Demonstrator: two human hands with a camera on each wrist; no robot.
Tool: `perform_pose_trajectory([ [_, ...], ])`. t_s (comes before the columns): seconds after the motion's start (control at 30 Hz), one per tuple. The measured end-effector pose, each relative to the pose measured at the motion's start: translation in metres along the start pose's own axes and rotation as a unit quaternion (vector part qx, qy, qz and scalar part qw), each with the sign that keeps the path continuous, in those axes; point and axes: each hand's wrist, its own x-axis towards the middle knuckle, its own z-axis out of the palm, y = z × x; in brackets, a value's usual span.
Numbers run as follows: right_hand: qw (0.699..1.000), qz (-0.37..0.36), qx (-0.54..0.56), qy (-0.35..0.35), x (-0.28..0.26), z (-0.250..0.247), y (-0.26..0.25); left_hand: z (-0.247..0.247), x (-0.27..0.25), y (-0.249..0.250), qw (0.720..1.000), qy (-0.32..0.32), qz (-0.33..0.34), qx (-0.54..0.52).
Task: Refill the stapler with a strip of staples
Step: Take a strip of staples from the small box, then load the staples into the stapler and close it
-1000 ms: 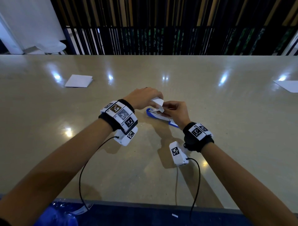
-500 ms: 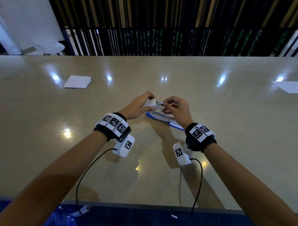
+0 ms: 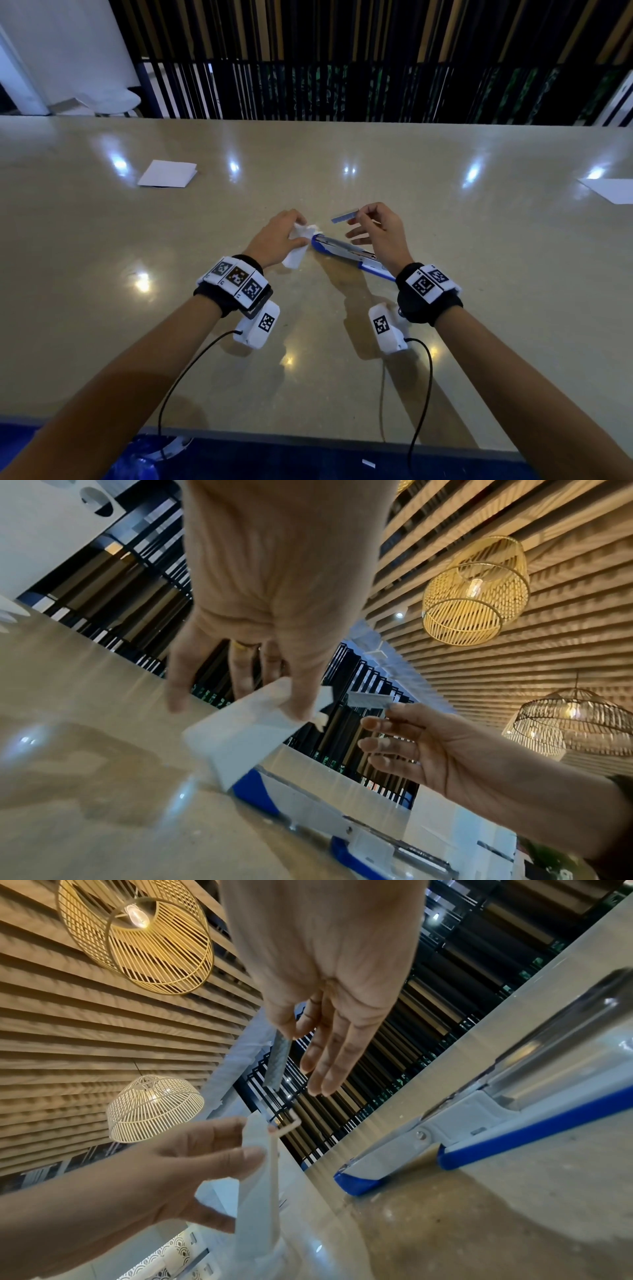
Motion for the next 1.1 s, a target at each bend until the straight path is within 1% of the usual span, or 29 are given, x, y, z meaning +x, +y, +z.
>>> perform_pose_trajectory([
  [0.07,1.0,0.003,0.001,-0.005,0.0,0.001,0.001,-0.002,-0.006,-0.007,0.994,-0.02,-0.076,0.082],
  [0.13,1.0,0.004,-0.004,-0.011,0.001,0.003,0.002,-0.004,-0.012,-0.012,0.974,-0.067,-0.153,0.15],
  [0.17,1.0,0.006,-0.006,-0.015,0.001,0.003,0.003,-0.005,-0.014,-0.016,0.965,-0.088,-0.18,0.171],
  [0.23,1.0,0.011,-0.007,-0.022,0.002,0.005,0.004,-0.004,-0.018,-0.023,0.952,-0.117,-0.212,0.187],
  [0.33,0.999,0.02,-0.009,-0.03,0.003,0.009,0.005,-0.005,-0.021,-0.028,0.945,-0.118,-0.236,0.192],
  [0.4,0.999,0.027,-0.013,-0.035,0.004,0.011,0.006,-0.009,-0.02,-0.024,0.951,-0.092,-0.22,0.199],
  [0.43,0.999,0.028,-0.014,-0.037,0.004,0.012,0.006,-0.011,-0.018,-0.02,0.961,-0.068,-0.189,0.192],
  [0.53,0.999,0.02,-0.022,-0.044,0.004,0.014,0.005,-0.017,-0.013,-0.004,0.992,0.0,-0.035,0.118],
  [0.57,0.998,0.018,-0.023,-0.047,0.004,0.015,0.005,-0.018,-0.012,0.002,0.997,0.01,0.005,0.079],
  [0.6,0.998,0.017,-0.021,-0.05,0.003,0.015,0.004,-0.018,-0.011,0.009,0.999,0.01,0.031,0.04],
  [0.67,0.998,0.023,-0.011,-0.057,0.003,0.016,0.003,-0.015,-0.01,0.019,0.998,-0.002,0.055,-0.023],
  [0.77,0.997,0.032,-0.016,-0.07,0.004,0.015,0.0,-0.011,-0.008,0.029,0.995,-0.021,0.074,-0.068],
  [0.83,0.996,0.035,-0.019,-0.078,0.003,0.013,-0.002,-0.008,-0.006,0.031,0.993,-0.027,0.072,-0.091],
  [0.93,0.996,0.037,-0.002,-0.083,0.0,0.008,-0.007,-0.005,-0.005,0.036,0.988,-0.027,0.049,-0.147],
  [1.0,0.995,0.038,0.001,-0.094,-0.002,0.005,-0.008,-0.002,-0.005,0.041,0.979,-0.031,0.026,-0.2],
  [1.1,0.993,0.04,0.003,-0.113,-0.003,0.0,-0.008,0.003,-0.004,0.05,0.957,-0.069,-0.013,-0.283],
])
